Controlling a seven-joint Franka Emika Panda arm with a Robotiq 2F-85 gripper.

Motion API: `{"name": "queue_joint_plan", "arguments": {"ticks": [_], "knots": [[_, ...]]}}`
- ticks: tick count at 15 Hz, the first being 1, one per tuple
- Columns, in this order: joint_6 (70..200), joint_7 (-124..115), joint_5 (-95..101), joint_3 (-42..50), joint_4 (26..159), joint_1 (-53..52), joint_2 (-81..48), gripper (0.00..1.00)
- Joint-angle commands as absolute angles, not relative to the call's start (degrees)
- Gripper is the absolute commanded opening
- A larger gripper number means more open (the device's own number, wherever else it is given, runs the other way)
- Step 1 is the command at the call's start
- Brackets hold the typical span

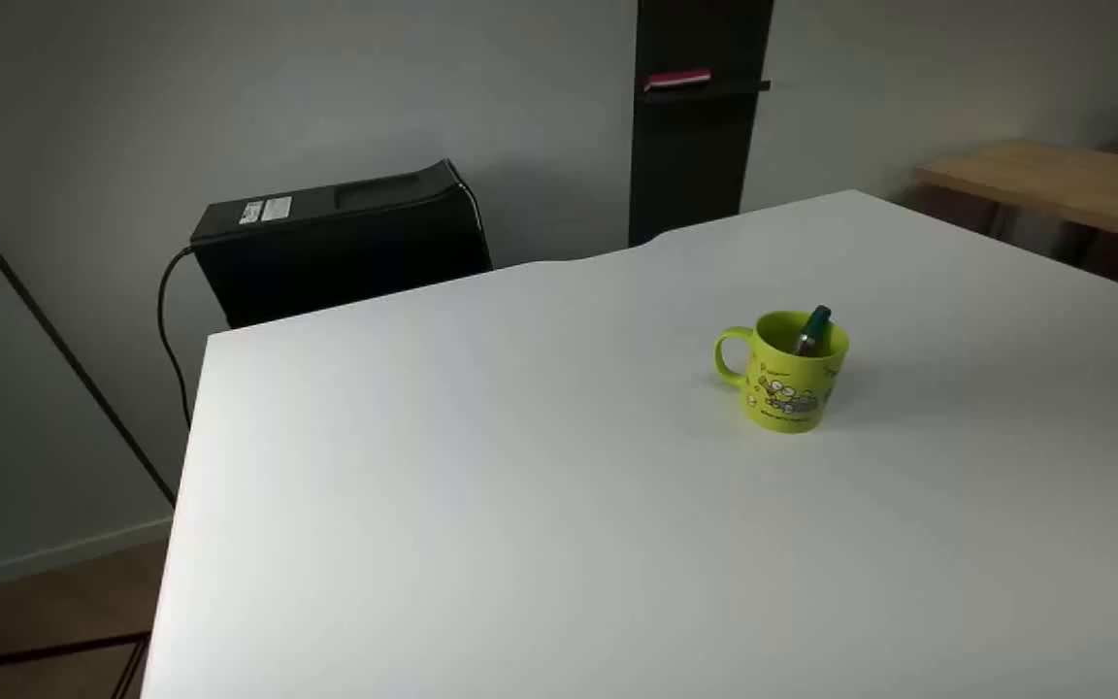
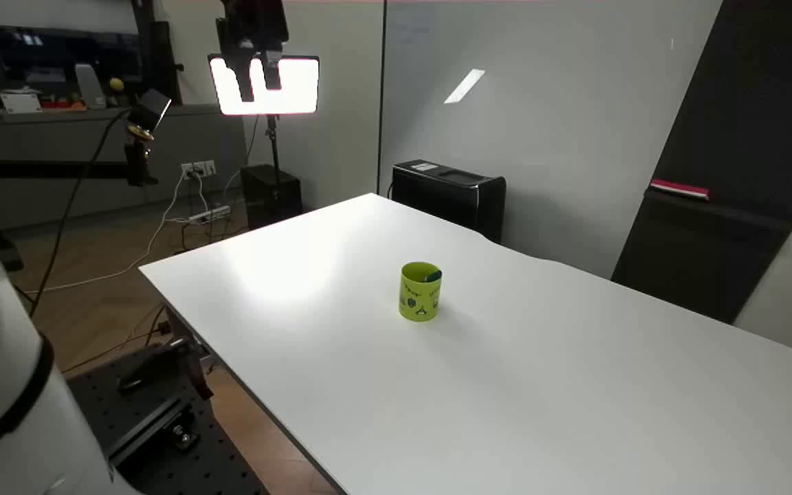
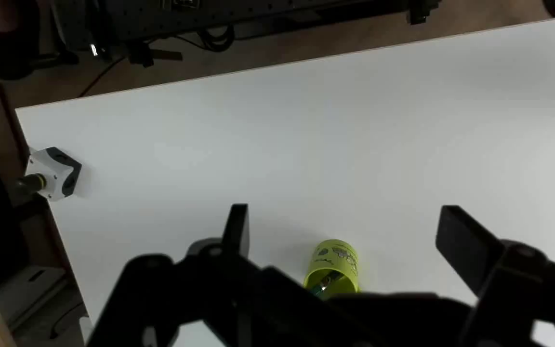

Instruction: Pick the marker from the cup and put it on the table

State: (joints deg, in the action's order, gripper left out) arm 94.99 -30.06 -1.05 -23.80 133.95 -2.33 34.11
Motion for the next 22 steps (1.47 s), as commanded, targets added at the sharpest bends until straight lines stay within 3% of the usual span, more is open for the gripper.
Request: {"name": "queue_joint_plan", "arguments": {"ticks": [1, 16, 22], "knots": [[95.0, -30.9, -0.3, -22.5, 133.9, -4.0, 33.7, 1.0], [95.0, -30.8, -0.3, -22.5, 133.9, -4.0, 33.7, 1.0], [98.3, -27.6, 1.9, -17.9, 136.2, -2.5, 31.6, 1.0]]}}
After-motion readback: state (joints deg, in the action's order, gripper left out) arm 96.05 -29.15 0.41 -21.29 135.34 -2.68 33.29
